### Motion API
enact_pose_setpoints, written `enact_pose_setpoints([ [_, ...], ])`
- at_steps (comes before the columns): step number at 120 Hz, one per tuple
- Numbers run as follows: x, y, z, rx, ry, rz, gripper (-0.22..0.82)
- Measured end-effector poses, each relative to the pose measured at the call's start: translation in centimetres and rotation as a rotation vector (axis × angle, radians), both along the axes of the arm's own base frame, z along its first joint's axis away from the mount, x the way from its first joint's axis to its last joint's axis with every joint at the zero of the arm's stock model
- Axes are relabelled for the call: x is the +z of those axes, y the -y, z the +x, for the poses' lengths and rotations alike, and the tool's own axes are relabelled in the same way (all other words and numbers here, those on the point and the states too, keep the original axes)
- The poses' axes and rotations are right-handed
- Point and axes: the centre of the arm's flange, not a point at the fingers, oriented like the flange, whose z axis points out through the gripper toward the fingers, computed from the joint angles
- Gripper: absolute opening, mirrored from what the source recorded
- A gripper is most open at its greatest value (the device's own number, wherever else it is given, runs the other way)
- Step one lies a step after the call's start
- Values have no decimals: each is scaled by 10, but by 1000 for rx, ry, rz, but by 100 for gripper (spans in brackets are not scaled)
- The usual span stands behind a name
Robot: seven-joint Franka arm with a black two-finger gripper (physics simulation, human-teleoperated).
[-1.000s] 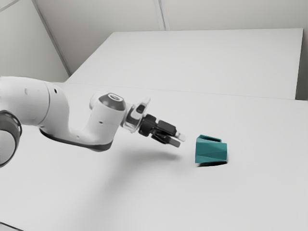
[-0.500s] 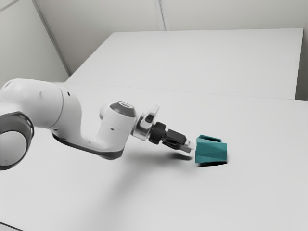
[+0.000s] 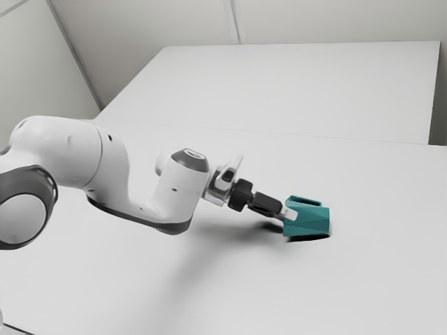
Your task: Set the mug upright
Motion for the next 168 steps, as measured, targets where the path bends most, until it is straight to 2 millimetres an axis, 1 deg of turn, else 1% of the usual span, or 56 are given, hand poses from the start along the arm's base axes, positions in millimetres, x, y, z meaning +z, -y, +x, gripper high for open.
enact_pose_setpoints([
  [22,-6,8,1,-10,7,-2,58],
  [47,-7,19,3,-29,25,-4,58],
  [56,-7,20,3,-32,28,-4,56],
  [72,-7,21,3,-35,33,-4,45],
  [105,-7,21,3,-29,38,-11,14],
  [126,-6,21,3,-29,42,-11,-4],
  [136,-6,21,3,-31,44,-11,-9],
  [146,-4,24,3,-35,49,-12,-12],
  [168,12,30,2,-37,85,0,-16],
])
